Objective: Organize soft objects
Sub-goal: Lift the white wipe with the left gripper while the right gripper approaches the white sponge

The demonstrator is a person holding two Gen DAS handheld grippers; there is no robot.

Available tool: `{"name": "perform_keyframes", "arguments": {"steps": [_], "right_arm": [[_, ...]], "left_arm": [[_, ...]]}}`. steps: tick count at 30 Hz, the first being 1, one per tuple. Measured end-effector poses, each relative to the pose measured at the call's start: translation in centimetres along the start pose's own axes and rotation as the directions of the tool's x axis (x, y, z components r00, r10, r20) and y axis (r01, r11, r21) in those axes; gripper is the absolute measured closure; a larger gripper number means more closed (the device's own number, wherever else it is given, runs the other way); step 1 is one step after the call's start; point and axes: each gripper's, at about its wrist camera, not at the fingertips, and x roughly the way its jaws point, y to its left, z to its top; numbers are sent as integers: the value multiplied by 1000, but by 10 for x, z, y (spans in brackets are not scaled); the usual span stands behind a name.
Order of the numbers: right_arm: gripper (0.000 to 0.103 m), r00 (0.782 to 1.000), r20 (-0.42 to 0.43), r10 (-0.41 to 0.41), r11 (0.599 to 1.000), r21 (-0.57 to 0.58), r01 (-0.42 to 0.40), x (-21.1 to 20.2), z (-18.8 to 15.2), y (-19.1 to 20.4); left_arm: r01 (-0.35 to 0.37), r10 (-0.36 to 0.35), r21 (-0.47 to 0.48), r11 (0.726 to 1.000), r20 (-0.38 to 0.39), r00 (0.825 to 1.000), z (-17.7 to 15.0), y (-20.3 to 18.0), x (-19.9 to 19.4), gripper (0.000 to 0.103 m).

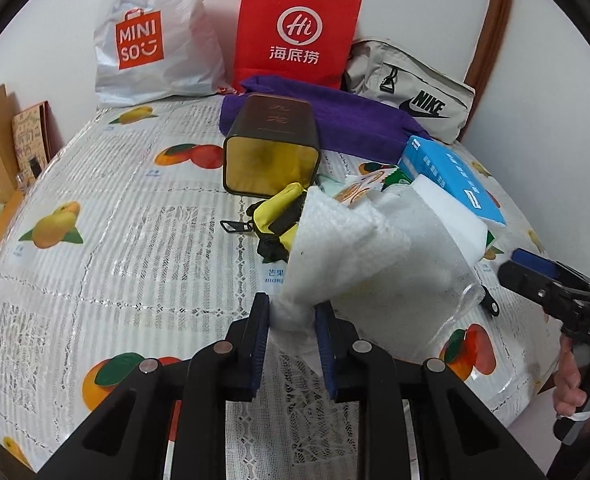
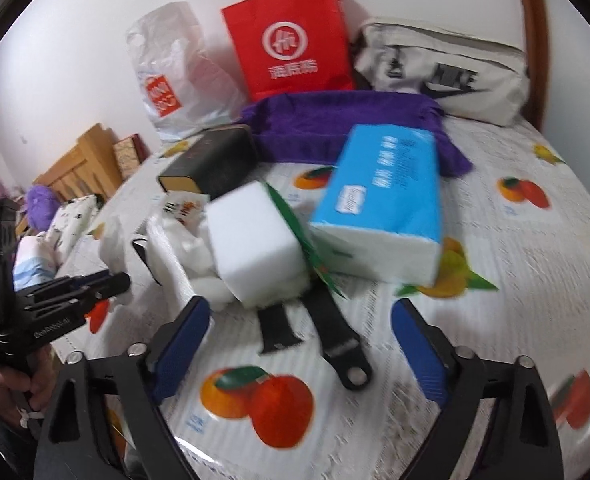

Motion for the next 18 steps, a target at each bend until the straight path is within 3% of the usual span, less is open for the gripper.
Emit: {"name": "perform_keyframes", "arguments": {"steps": [6,11,15,18], "right_arm": [[24,997,-1,83,996,-25,-84,7,5,10],[25,998,-18,67,996,-61,-68,18,8,17],[34,994,-34,104,992,-64,-106,26,11,22],[34,997,-32,70,993,-89,-72,29,13,28]], "left_arm": [[19,-19,-19,1000,-8,1000,1,3,5,81],[41,-41,-24,999,-19,999,2,2,11,81],[45,-46,-38,998,-28,999,1,6,14,81],[46,-48,-46,998,-33,998,1,10,15,81]]}}
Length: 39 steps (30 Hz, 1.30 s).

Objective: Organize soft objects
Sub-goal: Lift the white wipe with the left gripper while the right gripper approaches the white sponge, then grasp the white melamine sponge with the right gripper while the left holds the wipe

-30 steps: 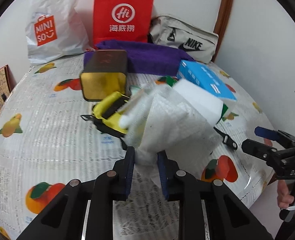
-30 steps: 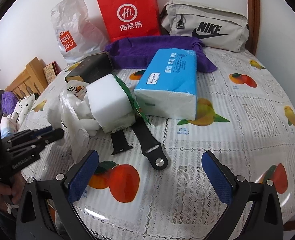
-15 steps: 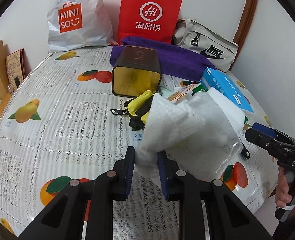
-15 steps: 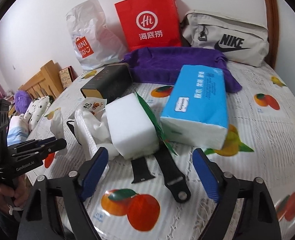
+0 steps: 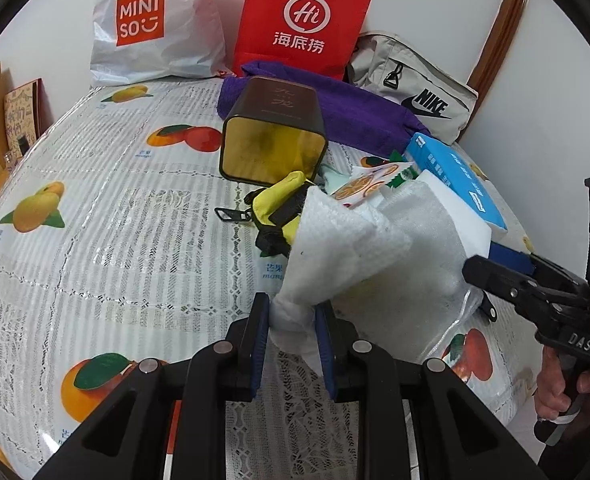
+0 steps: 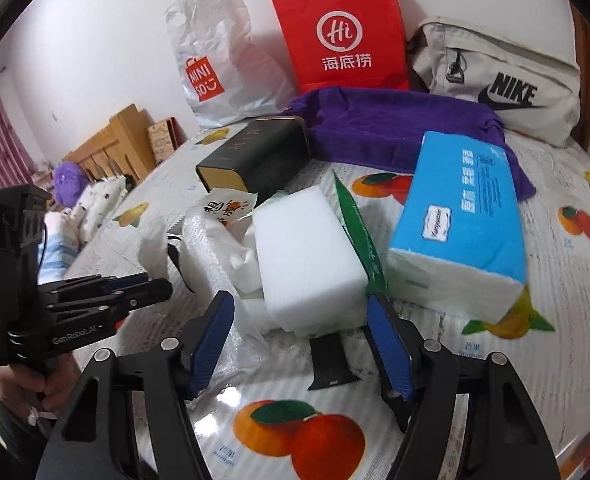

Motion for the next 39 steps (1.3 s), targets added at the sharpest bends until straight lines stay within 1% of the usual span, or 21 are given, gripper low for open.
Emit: {"name": "perform_keyframes", "arguments": {"steps": [3,7,11,13,14,20,21,22,23,29,31,32,33,35,37,39], "right_arm": [[34,1000,5,-16,1000,-21,16,2,5,4],[34,998,7,-63,996,-56,63,6,10,5],[34,998,17,-68,995,-67,69,10,11,5],[49,997,26,-69,995,-69,71,9,11,4],[62,998,22,-65,996,-66,67,9,11,3],[63,999,38,-21,999,-42,23,-7,4,-1],[68,999,39,-13,999,-41,15,-11,3,-1],[77,999,34,-3,999,-39,4,-15,0,-2],[74,999,33,-1,1000,-31,2,-20,-2,-3],[72,999,-9,-42,999,-24,42,-26,-15,-12],[70,998,-26,-53,998,-30,52,-25,-17,-15],[59,998,-26,-65,997,-31,64,-25,-18,-16],[43,997,-20,-76,997,-29,76,-25,-18,-17],[30,997,-2,-77,997,-28,77,-25,-17,-19],[30,998,4,-62,997,-35,63,-21,-14,-19],[29,998,-1,-66,996,-56,66,-14,-11,-17]], "left_arm": [[3,-3,-7,1000,0,1000,0,2,0,81],[6,-6,-13,1000,-8,1000,-1,3,1,81],[7,-7,-12,1000,-7,1000,-1,3,2,81],[7,-7,-10,1000,-8,1000,-1,3,2,81],[6,-6,-10,1000,-8,1000,-1,2,2,81],[6,-6,-13,1000,-8,1000,-1,3,1,81],[6,-6,-13,1000,-8,1000,-1,2,1,81],[7,-7,-13,1000,-8,1000,-1,3,1,81],[7,-7,-13,1000,-9,1000,-1,3,1,81],[7,-7,-11,1000,-11,1000,-1,2,0,81],[7,-7,-10,1000,-12,1000,-1,1,0,81],[8,-8,-9,1000,-12,1000,-1,0,-1,81],[7,-7,-8,1000,-13,1000,-1,0,-1,81],[6,-6,-6,1000,-15,1000,-1,-1,-1,81],[5,-5,-6,1000,-15,1000,-1,-1,-1,81],[4,-4,-4,1000,-16,1000,-1,-2,0,81]]}}
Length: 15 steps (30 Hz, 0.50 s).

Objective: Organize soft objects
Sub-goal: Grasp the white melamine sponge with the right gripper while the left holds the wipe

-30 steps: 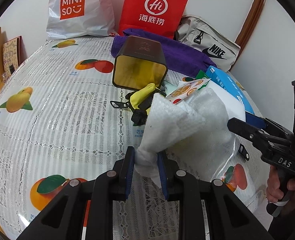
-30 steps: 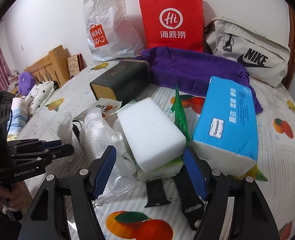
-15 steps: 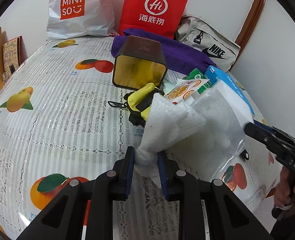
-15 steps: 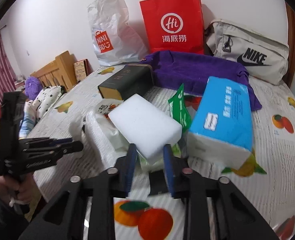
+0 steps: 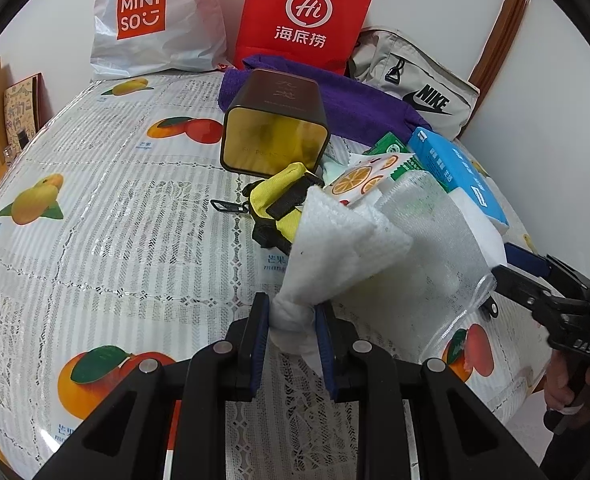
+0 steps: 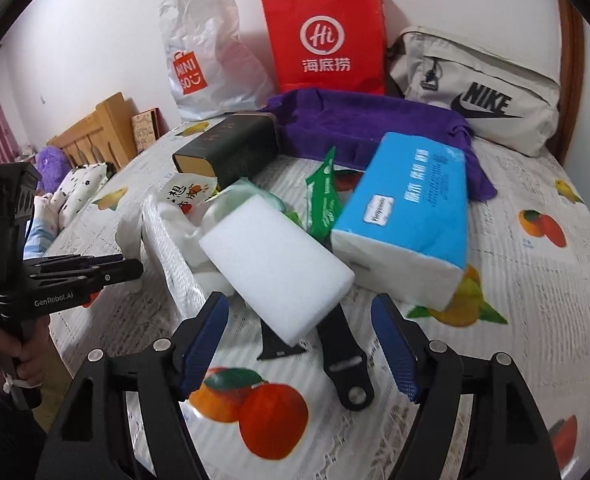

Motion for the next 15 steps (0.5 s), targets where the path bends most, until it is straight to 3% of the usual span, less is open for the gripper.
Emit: {"name": "perform_keyframes", "arguments": {"steps": [7,15], "right_arm": [[28,1000,-7,6,999,-31,-6,20,2,5],[34,999,37,13,1000,-7,-13,7,-9,2]], "left_arm": [[-1,1,-2,1000,0,1000,0,0,0,81],[1,-1,-17,1000,2,1000,0,4,2,81]]}}
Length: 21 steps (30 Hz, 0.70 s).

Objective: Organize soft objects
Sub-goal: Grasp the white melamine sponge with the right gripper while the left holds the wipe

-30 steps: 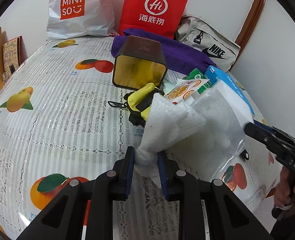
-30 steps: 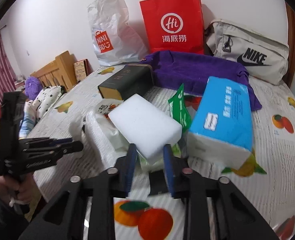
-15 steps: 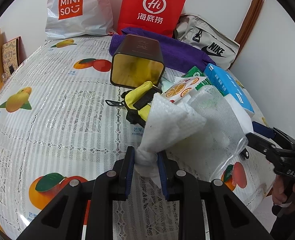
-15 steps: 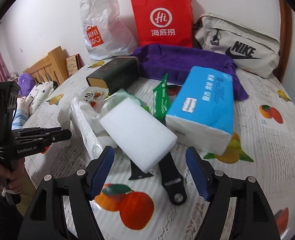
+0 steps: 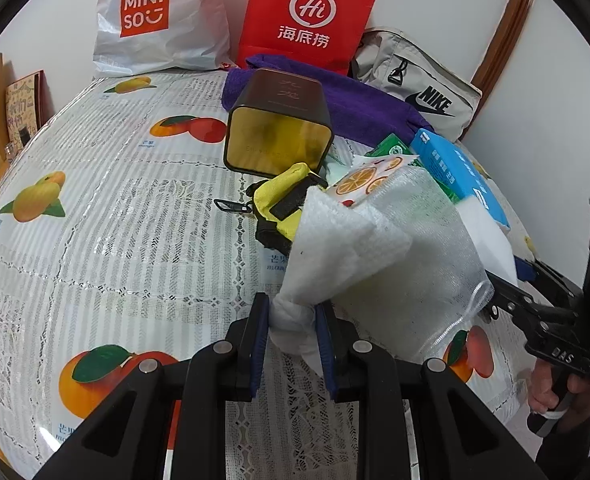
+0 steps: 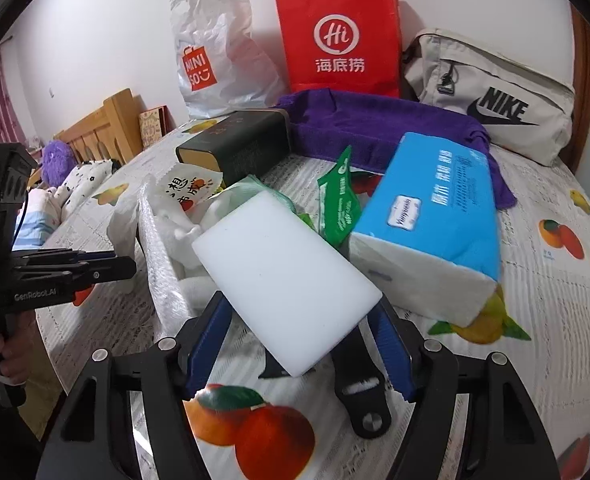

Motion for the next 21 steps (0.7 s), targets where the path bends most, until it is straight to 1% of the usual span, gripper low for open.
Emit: {"name": "perform_keyframes", "arguments": {"steps": [2,5,11,15,17,21], "right_arm": [[34,1000,2,-10,1000,7,10,-7,-5,-2],[34,999,-1,-32,999,25,32,-19,-14,-9],[33,993,-37,-113,992,57,115,-32,-36,-32],[33,989,-70,-130,986,96,137,-31,-46,-46],[33,986,-82,-142,984,101,150,-27,-49,-49],[33,987,-86,-134,984,105,143,-22,-50,-49]], "left_arm": [[-6,6,-6,1000,3,1000,0,3,-1,81],[-35,35,-5,999,17,999,0,4,-6,81],[-67,67,-7,998,28,997,2,6,-14,81],[-113,113,1,994,-2,994,4,6,-6,81],[-118,118,-3,993,-9,993,4,6,-1,81],[-124,124,-8,992,-7,992,8,7,-3,81]]}}
